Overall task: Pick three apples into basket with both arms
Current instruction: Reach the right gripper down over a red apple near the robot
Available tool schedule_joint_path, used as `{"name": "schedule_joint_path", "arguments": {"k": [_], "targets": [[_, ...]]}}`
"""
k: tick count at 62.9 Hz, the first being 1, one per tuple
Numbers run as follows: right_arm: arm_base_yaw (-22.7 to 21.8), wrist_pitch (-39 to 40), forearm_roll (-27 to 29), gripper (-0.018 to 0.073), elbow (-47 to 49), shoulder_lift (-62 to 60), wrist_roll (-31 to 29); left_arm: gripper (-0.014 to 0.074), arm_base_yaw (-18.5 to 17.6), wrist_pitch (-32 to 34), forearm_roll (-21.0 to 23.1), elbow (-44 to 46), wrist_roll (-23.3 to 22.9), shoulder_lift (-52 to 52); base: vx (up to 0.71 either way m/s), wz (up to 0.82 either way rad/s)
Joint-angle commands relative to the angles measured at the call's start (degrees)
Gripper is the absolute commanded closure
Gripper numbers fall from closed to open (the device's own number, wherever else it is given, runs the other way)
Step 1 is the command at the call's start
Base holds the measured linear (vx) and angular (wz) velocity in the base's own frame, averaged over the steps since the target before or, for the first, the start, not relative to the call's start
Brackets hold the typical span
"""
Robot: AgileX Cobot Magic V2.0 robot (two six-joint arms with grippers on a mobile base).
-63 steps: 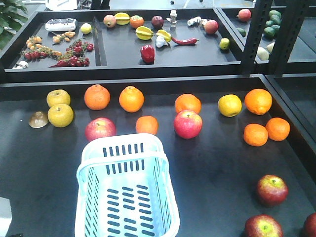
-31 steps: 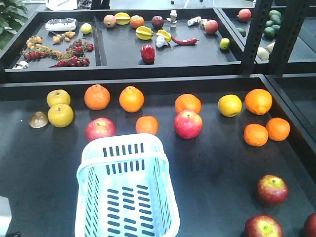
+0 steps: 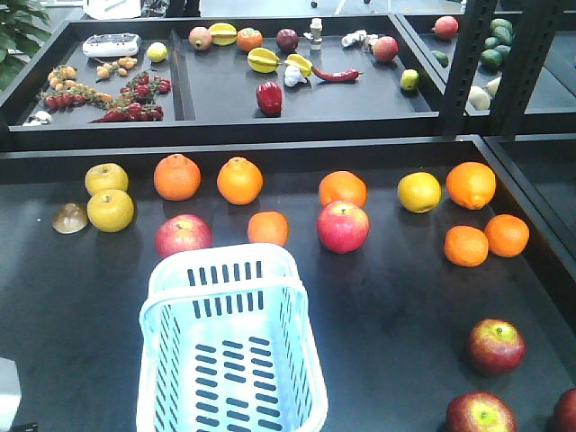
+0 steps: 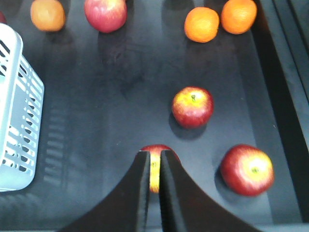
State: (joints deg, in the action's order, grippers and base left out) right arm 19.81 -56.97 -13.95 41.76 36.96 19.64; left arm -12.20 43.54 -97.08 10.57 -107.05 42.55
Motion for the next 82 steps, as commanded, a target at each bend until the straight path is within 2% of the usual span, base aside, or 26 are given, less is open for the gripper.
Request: {"name": "schedule_joint_path", "arguments": {"k": [1,7,11,15,25,31,45,71,82], "targets": [[0.1,5.5,1.0,0.0484,2.1,4.4,-3.6,0.0604,0.1,0.1,2.9,1.2,0.2,-0.1,0.00,0.00],[0.1,4.2,5.6,0.0427,2.6,10.3,-10.5,0.0604,0.1,0.1,2.9,1.2,0.2,-0.1,0.00,0.00],[0.1,3.6,9.0,0.0340,3.4,14.9,-13.9,0.0604,0.1,0.1,2.9,1.2,0.2,-0.1,0.00,0.00],[0.1,3.1,10.1,0.0214,3.9,19.8,-15.7,0.0604,0.1,0.1,2.9,1.2,0.2,-0.1,0.00,0.00],[0.0,1.2,7.6,-0.0083,4.0,30.6,-13.8,0.0604,0.1,0.1,2.9,1.2,0.2,-0.1,0.00,0.00],[0.0,0.5,4.1,-0.0154,4.1,34.9,-8.3,0.0604,0.1,0.1,2.9,1.2,0.2,-0.1,0.00,0.00],[0.0,0.6,1.4,-0.0145,4.5,40.5,-4.3,0.0604,0.1,0.1,2.9,1.2,0.2,-0.1,0.00,0.00],[-0.2,0.4,0.5,-0.0101,8.1,50.9,-3.3,0.0604,0.1,0.2,2.9,1.2,0.2,-0.1,0.00,0.00],[-6.2,1.7,2.5,-0.0095,8.1,53.8,-4.1,0.0604,0.1,0.4,2.9,1.2,0.2,-0.1,0.00,0.00]]}}
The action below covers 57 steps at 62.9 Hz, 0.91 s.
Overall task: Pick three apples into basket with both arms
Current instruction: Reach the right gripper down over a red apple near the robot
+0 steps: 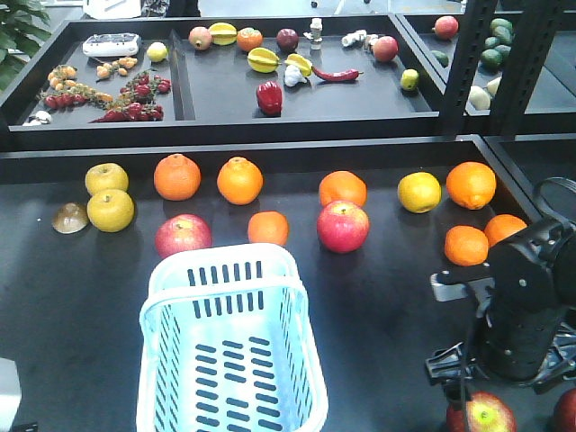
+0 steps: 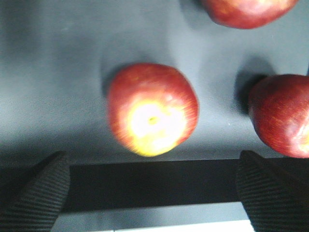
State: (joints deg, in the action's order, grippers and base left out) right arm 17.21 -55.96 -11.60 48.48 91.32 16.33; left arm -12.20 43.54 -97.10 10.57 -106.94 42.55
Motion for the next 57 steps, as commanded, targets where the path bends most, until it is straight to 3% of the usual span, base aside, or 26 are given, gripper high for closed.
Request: {"name": "schedule_joint_path", "arguments": {"k": [1,15,57], "targets": [[-4.1,1.0,0.7,-0.0095,1.4,-0.4,-1.6,0.0604,0.1,0.4,2.9,1.2,0.1,-0.1,0.00,0.00],[-8.2,3.1,10.6,-0.0091,1.4,0.0,-9.9,0.0604,0.1,0.5,2.9,1.2,0.1,-0.1,0.00,0.00],[-8.2,6.1,8.7,-0.0078,1.3,9.3,-9.6,0.0603,0.1,0.5,2.9,1.2,0.1,-0.1,0.00,0.00]]}}
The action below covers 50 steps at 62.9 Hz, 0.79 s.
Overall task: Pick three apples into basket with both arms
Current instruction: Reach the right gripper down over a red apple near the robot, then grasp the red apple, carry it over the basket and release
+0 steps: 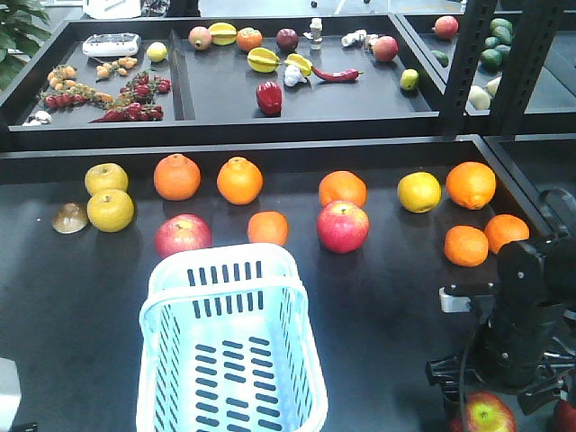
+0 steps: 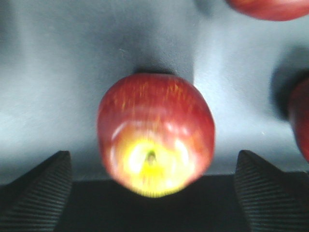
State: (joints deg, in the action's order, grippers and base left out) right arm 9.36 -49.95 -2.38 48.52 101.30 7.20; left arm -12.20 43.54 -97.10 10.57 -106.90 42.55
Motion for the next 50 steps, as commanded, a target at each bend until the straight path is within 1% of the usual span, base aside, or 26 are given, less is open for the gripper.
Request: {"name": "schedule_joint_path", "arguments": {"k": [1,11,18,23,28,36,42,50], "targets": [[-0.3,0.2,-0.6,-0.0078,1.3,-0.4,-0.5,0.0603,0.1,0.5,2.9,1.2,0.0,-0.1,0.00,0.00],[-0.3,1.3,-1.5,-0.0074,1.0,2.4,-0.8,0.0603,0.1,0.5,2.9,1.2,0.0,-0.1,0.00,0.00],[-0.3,1.3,-1.5,-0.0066,1.0,3.0,-2.3,0.0603,0.1,0.5,2.9,1.2,0.0,-0.1,0.00,0.00],[-0.3,1.4,-1.5,-0.0048,1.0,3.0,-3.6,0.0603,0.1,0.5,2.9,1.2,0.0,-0.1,0.00,0.00],[-0.3,1.4,-1.6,-0.0008,1.0,3.0,-3.6,0.0603,0.1,0.5,2.9,1.2,0.0,-0.1,0.00,0.00],[-0.3,1.3,-1.5,0.0113,1.0,3.0,-3.2,0.0603,0.1,0.5,2.9,1.2,0.0,-0.1,0.00,0.00],[-0.3,1.0,-1.5,0.0281,1.0,2.7,-3.2,0.0603,0.1,0.5,2.9,1.2,0.0,-0.1,0.00,0.00],[-0.3,0.9,-1.5,0.0481,1.0,0.1,-3.5,0.0603,0.1,0.5,2.9,1.2,0.0,-0.1,0.00,0.00]]}}
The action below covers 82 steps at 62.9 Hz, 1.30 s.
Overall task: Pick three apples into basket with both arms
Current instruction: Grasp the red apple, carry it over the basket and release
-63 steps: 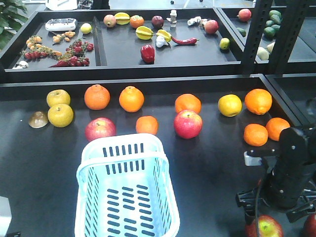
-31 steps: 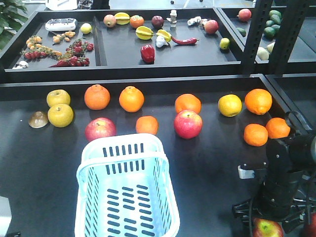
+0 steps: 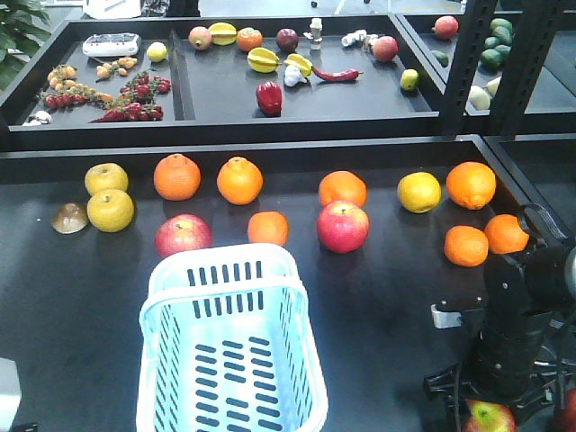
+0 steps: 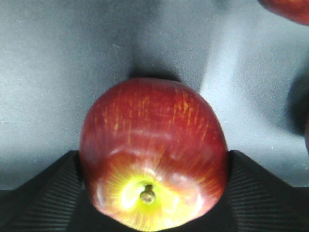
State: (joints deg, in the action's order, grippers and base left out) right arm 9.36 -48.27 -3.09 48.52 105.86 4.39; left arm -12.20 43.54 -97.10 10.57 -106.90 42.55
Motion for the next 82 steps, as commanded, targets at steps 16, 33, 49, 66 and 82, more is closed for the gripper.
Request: {"name": "schedule_joint_path", "arguments": {"k": [16,33,49,66,82], "targets": [[-0.3,-3.6,5.9,0.0568,1.0,-23.2,-7.0,0.0603,0.1,0.4,2.9,1.2,0.0,-0.1,0.00,0.00],[-0.2,-3.7,41.8,0.0566,1.0,-41.6,-33.4,0.0603,0.1,0.0,2.9,1.2,0.0,-0.1,0.00,0.00],[5.4,-6.1,54.7,0.0563,1.0,-39.3,-44.6,0.0603,0.1,-0.5,2.9,1.2,0.0,-0.1,0.00,0.00],[20.0,7.9,54.0,0.0527,1.0,-29.8,-44.7,0.0603,0.1,-1.0,2.9,1.2,0.0,-0.1,0.00,0.00],[25.4,16.3,55.0,0.0260,1.0,-24.2,-47.3,0.0603,0.1,-1.0,2.9,1.2,0.0,-0.1,0.00,0.00]]}}
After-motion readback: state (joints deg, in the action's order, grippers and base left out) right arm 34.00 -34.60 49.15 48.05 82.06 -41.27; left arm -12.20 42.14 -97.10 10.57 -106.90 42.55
